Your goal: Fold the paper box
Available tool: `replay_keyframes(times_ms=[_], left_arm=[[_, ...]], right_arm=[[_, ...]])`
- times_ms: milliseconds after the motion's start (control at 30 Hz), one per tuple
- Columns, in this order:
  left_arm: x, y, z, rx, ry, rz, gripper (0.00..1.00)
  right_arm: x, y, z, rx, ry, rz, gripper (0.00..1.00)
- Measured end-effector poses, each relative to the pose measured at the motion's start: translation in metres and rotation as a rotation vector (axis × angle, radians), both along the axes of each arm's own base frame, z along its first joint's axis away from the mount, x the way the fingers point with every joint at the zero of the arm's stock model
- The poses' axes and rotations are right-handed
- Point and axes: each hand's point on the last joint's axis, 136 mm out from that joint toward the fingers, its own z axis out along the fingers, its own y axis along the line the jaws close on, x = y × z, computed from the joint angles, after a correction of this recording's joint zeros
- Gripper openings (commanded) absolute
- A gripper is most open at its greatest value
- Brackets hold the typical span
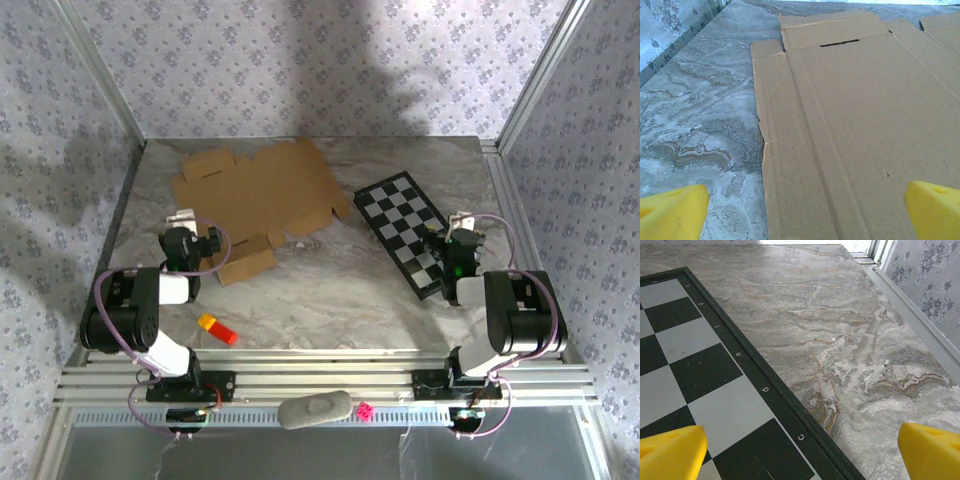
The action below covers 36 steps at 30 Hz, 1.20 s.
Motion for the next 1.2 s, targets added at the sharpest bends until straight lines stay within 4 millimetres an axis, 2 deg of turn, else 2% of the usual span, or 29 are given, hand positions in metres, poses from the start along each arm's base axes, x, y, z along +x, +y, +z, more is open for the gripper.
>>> replay_keyframes(times_ms=[1000,1067,1100,1167,1200], left_arm=[[0.0,0.0,0.0,0.0,0.0,0.0,1.0],[0.0,0.0,0.0,0.0,0.0,0.0,1.0],[0.0,-0.001,0.001,0.005,0.0,0.0,1.0],[-0.008,-0.004,0.006,0.048,0.026,0.024,1.0],[-0.011,-0.01,0.017,0.063,0.017,0.022,1.0]], right_arm=[[-0.002,0.0,0.004,-0.003,0.002,-0.002,1.0],[-0.006,0.001,0.018,-0.023,-0.019,-0.021,1.0],[-0.008,0.004,0.031,-0.034,-0.047,-0.03,1.0],[-0.015,0.013,0.071,-0.049,-0.138,-0.038,1.0],[-0.018,0.018,0.094,-0.048,-0.18,-0.035,1.0]])
